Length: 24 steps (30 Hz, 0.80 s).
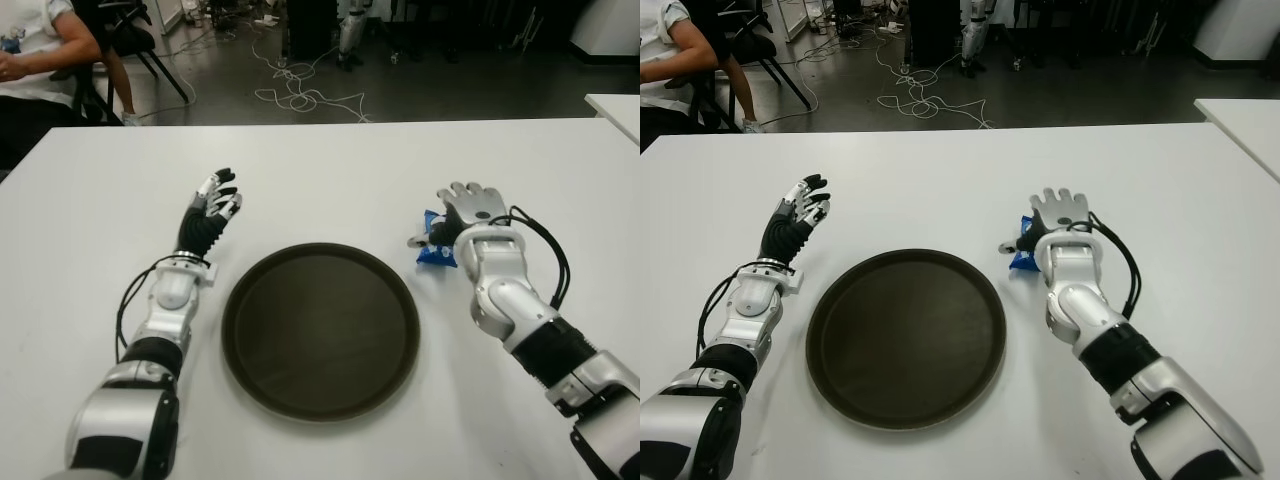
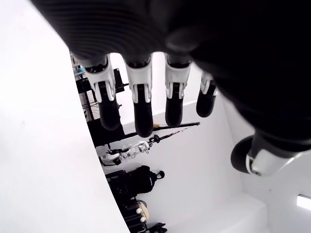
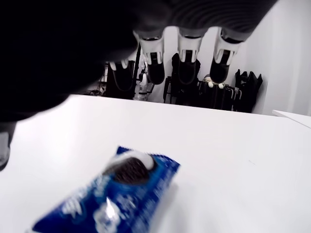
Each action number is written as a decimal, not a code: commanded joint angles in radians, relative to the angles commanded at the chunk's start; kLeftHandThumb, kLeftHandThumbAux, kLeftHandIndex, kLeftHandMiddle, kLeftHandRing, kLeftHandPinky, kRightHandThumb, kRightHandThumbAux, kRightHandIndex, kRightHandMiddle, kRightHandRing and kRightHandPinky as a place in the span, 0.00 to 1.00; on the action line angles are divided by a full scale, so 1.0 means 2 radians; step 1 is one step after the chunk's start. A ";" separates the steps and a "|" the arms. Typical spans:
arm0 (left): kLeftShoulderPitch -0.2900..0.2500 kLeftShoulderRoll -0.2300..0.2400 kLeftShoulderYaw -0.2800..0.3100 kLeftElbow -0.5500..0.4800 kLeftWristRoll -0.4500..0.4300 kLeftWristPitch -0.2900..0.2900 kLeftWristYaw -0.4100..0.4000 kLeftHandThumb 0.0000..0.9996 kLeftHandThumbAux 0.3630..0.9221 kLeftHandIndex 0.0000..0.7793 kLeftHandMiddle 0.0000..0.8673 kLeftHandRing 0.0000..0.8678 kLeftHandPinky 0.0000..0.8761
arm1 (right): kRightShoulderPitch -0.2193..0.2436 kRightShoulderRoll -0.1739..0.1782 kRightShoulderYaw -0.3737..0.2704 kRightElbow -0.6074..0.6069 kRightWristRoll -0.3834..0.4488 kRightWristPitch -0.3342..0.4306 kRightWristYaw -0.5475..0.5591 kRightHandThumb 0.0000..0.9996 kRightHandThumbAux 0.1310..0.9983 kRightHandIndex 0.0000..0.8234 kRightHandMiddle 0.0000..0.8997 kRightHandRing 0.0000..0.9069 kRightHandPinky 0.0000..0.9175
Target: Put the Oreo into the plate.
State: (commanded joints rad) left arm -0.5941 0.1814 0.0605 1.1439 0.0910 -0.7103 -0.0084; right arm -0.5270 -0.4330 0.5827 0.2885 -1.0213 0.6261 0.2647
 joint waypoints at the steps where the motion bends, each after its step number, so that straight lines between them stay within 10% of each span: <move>1: 0.000 0.000 0.000 0.000 0.001 -0.001 0.001 0.48 0.19 0.16 0.18 0.17 0.19 | 0.001 -0.002 -0.002 0.001 0.001 -0.001 -0.001 0.00 0.28 0.03 0.04 0.06 0.06; 24: 0.000 0.003 -0.004 -0.001 0.010 -0.002 0.008 0.47 0.20 0.13 0.17 0.18 0.22 | 0.012 -0.003 -0.038 0.012 0.009 -0.010 -0.027 0.00 0.33 0.07 0.08 0.11 0.16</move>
State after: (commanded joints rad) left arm -0.5939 0.1881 0.0526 1.1428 0.1119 -0.7146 0.0081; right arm -0.5039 -0.4384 0.5077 0.3132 -1.0041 0.6065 0.2105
